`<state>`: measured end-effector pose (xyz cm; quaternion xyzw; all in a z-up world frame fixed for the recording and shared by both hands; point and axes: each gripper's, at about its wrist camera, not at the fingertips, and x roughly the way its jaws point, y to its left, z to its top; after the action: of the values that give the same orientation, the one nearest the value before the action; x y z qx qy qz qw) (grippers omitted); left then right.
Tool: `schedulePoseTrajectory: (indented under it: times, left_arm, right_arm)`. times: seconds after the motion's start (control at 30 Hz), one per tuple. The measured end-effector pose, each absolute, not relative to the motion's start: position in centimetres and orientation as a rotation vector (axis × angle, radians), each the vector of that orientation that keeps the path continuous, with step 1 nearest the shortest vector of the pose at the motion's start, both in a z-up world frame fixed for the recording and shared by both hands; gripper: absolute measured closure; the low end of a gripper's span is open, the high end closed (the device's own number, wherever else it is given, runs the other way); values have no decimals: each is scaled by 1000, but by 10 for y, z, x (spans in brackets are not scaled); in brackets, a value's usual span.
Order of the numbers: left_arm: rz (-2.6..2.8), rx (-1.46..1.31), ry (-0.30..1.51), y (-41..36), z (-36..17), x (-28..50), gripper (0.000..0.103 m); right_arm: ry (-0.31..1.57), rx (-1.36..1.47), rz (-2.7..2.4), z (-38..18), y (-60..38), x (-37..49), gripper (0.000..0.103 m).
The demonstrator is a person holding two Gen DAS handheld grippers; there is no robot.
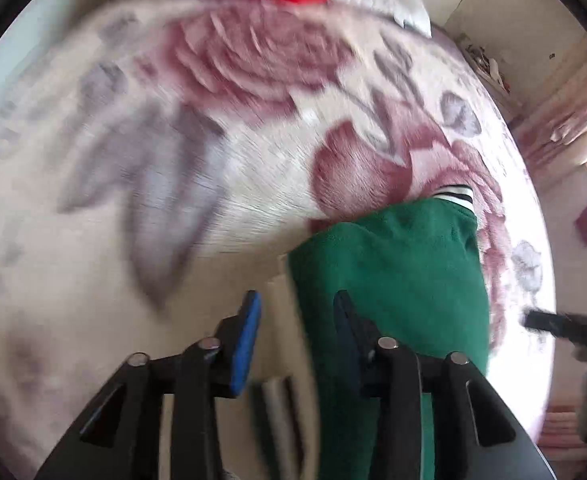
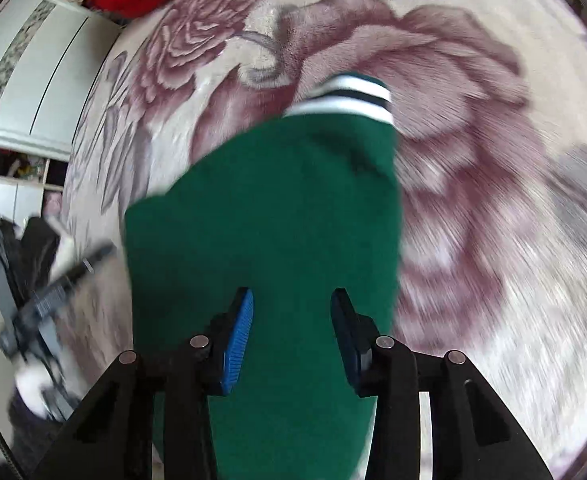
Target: Fold large clothes
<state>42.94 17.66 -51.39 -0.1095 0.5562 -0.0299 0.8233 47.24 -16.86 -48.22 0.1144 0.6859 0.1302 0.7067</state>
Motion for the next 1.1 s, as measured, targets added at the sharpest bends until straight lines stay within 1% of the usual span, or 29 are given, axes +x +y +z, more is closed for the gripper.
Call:
schedulePoseTrajectory:
  times: [0.03, 0.07, 0.1, 0.17, 0.23, 0.27, 0.37, 0.4, 0.53, 0.57, 0.6, 0.63, 0.7, 0.8, 0.9, 1.1]
  left_arm:
    - [-32, -212, 1167, 180, -502, 411, 46]
    - [12, -190, 1159, 185, -490, 387, 23]
    - [46, -184, 1162, 188, -484, 368, 13]
    - [113, -198, 1194, 197, -478, 319, 12]
    - [183, -221, 1253, 202, -487, 273, 12]
    - [211, -230, 1300, 204, -498, 247, 12]
    - [303, -217, 1470, 206, -554, 180, 12]
    - [326, -214, 1516, 205, -573, 163, 12]
    - [381, -189, 1658, 204, -652, 111, 12]
    - [371, -208, 1661, 204, -665, 106, 10]
    - [375, -217, 1630, 206, -668, 104, 0]
    - [386, -225, 1611, 209, -670, 104, 0]
    - [370, -284, 1613, 216, -674, 107, 0]
    - [324, -337, 1635, 228, -681, 112, 0]
    - [318, -353, 1652, 235, -686, 118, 0]
    - [336, -349, 1669, 239, -682, 131, 0]
  right_arm:
    - [1529, 254, 269, -471, -177, 450, 47]
    - [1537, 266, 250, -465, -185, 431, 39]
    - [1552, 288, 216, -456, -198, 403, 28]
    - [1596, 291, 114, -447, -225, 346, 27]
    - [1647, 272, 5, -448, -249, 291, 26]
    - [1668, 257, -31, -454, -252, 277, 26]
    - [1763, 107, -194, -484, -273, 209, 24]
    - [1808, 80, -244, -503, -281, 187, 24]
    - [1907, 80, -279, -572, -300, 135, 24]
    - [1922, 85, -278, -587, -303, 126, 24]
    - [1932, 83, -270, -597, -304, 122, 24]
    - [1927, 75, -260, -609, -305, 117, 18]
    - [1900, 27, -263, -615, -306, 118, 9]
    - [1902, 23, -262, -622, -316, 116, 0]
    - [1894, 103, -187, -627, -334, 112, 0]
    - [1925, 100, -164, -626, -348, 113, 0]
